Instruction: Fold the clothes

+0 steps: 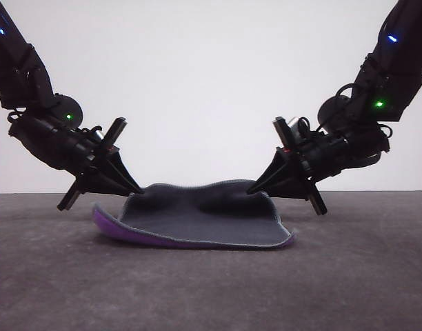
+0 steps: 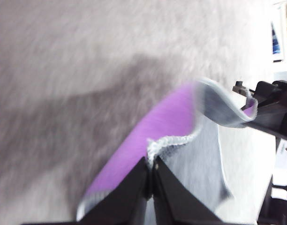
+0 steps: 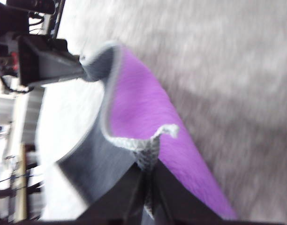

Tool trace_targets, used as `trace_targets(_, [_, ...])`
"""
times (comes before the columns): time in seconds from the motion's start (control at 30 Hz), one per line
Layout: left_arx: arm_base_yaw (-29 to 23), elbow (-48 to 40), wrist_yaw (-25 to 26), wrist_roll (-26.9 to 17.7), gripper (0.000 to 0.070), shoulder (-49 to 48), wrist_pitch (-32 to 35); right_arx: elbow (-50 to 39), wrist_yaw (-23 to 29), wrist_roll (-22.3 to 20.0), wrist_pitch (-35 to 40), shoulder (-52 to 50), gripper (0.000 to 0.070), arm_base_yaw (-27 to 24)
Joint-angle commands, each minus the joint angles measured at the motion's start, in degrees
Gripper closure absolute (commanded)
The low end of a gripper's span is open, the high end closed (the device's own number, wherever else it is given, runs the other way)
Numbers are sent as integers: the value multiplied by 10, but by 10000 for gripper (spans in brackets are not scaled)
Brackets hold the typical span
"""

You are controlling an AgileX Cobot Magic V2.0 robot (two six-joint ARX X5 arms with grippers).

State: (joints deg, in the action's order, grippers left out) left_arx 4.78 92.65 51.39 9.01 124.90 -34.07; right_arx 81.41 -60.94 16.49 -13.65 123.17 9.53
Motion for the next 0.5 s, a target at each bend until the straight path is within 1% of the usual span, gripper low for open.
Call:
trace_targets(0.0, [0, 16, 11, -42, 700, 12, -33, 12, -8, -32, -16, 11, 697, 2])
trace_targets(0.27, [-3, 31, 12, -135, 700, 11, -181, 16, -11, -113, -137, -2, 696, 2])
trace_targets(0.4, [-3, 40, 12, -178, 700, 11, -246, 16, -10, -142, -189, -13, 695, 2])
trace_targets(0.47, [-3, 42, 12, -195, 700, 11, -269, 16, -10, -150, -211, -16, 696, 2])
